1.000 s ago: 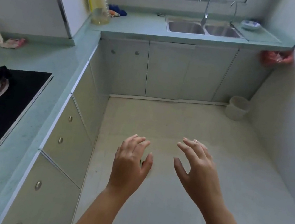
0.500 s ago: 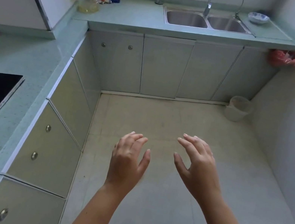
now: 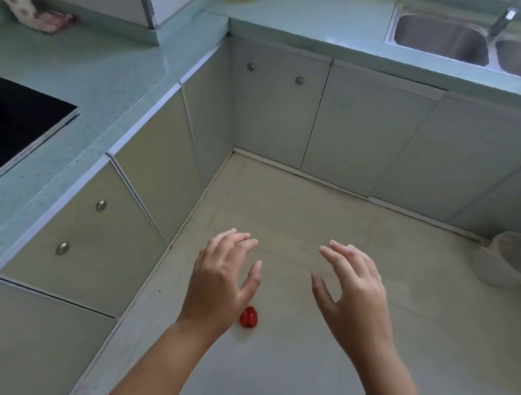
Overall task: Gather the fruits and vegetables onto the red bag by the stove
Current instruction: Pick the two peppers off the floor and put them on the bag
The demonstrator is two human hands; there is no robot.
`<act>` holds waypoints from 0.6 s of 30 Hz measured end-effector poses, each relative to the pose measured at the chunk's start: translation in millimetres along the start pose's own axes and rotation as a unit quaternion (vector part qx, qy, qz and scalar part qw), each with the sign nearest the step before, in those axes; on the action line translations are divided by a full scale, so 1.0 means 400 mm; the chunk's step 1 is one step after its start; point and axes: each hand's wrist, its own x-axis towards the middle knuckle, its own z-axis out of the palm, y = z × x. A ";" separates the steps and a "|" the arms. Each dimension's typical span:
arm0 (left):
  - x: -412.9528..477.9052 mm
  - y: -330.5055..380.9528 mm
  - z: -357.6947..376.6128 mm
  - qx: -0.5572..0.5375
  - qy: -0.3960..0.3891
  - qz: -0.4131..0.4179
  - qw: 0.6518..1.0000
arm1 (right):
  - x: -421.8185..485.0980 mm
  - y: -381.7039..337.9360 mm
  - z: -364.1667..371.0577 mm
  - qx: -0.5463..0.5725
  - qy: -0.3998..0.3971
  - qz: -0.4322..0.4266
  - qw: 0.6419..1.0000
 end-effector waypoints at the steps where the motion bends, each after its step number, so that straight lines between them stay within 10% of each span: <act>1: 0.013 -0.011 0.017 0.003 0.003 -0.003 1.000 | 0.020 0.019 0.017 0.002 -0.008 -0.009 1.000; 18: -0.081 -0.570 0.589 0.012 -0.073 -0.098 0.992 | -0.027 0.401 0.772 0.030 -0.148 -0.030 0.988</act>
